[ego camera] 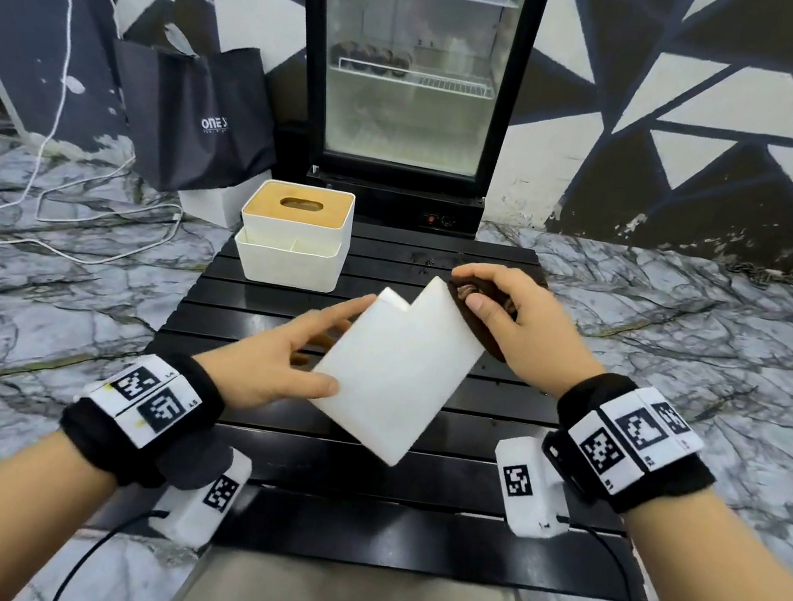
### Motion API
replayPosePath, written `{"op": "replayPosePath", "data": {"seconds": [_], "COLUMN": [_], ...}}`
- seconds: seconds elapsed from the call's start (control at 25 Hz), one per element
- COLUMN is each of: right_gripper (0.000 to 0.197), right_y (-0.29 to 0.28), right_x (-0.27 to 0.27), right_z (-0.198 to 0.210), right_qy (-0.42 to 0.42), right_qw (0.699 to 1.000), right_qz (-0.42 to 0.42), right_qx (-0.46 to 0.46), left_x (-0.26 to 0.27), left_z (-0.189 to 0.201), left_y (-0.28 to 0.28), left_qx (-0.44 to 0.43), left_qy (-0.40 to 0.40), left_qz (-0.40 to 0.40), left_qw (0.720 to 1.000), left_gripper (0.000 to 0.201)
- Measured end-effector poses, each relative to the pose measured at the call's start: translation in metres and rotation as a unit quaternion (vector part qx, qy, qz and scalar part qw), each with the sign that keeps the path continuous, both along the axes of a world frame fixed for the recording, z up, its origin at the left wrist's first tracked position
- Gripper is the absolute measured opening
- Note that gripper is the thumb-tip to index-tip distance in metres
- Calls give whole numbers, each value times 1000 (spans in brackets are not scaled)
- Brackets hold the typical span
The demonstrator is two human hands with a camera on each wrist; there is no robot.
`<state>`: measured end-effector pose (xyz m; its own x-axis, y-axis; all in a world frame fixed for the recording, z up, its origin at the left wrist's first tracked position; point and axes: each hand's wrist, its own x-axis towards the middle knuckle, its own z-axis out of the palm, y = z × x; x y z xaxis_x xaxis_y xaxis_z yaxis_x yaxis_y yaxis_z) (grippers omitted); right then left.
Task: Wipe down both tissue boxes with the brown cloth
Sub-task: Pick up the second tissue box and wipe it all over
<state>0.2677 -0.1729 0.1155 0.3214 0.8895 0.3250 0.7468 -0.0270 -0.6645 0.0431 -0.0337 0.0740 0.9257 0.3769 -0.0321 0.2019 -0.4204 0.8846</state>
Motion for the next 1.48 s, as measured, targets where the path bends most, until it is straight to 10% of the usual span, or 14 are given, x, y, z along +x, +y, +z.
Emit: {"op": "replayPosePath", "data": {"seconds": [0.32, 0.72, 1.48], "right_gripper": [29, 21, 36], "right_y": [1, -18, -30], "right_x": [-48, -8, -9], "right_z": [-2, -14, -53], "right_qy": [21, 283, 62], "right_qw": [999, 948, 983], "right_qz": [39, -117, -169], "right_qx": [27, 82, 37], "left_x": [14, 16, 40], "left_z": [17, 8, -39], "left_y": [-32, -34, -31], "left_qx": [243, 178, 15], "left_qy": [43, 26, -57], "left_qz": [152, 107, 106], "left_qw": [957, 978, 993], "left_gripper": [103, 87, 64]}}
